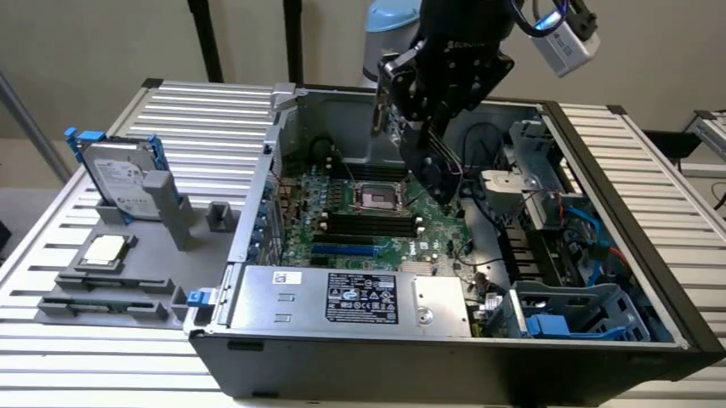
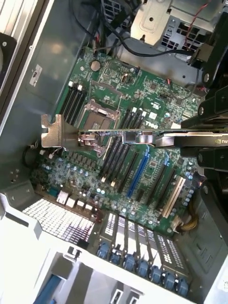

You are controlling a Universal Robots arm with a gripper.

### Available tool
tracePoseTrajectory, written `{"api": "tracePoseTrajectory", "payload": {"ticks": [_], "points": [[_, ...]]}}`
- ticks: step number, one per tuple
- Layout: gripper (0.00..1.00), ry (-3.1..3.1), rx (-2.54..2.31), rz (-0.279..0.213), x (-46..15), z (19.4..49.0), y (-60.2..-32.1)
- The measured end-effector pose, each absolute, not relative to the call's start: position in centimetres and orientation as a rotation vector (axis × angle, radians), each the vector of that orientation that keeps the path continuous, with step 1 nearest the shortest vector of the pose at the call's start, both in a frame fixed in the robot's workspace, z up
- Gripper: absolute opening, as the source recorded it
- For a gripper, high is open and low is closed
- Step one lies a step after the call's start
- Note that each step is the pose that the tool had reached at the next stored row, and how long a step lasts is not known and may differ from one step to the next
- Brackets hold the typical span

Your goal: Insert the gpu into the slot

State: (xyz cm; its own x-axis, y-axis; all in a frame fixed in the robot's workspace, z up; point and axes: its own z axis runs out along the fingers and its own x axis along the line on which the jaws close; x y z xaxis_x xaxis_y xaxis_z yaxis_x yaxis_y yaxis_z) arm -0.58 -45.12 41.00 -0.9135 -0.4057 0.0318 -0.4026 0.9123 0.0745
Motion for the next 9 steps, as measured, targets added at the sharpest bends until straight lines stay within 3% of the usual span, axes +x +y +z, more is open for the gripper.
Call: {"api": "tracePoseTrajectory", "payload": {"ticks": [9], "points": [[0.26,-2.963,0.885,-0.095,-0.58,40.94,-45.12]]}}
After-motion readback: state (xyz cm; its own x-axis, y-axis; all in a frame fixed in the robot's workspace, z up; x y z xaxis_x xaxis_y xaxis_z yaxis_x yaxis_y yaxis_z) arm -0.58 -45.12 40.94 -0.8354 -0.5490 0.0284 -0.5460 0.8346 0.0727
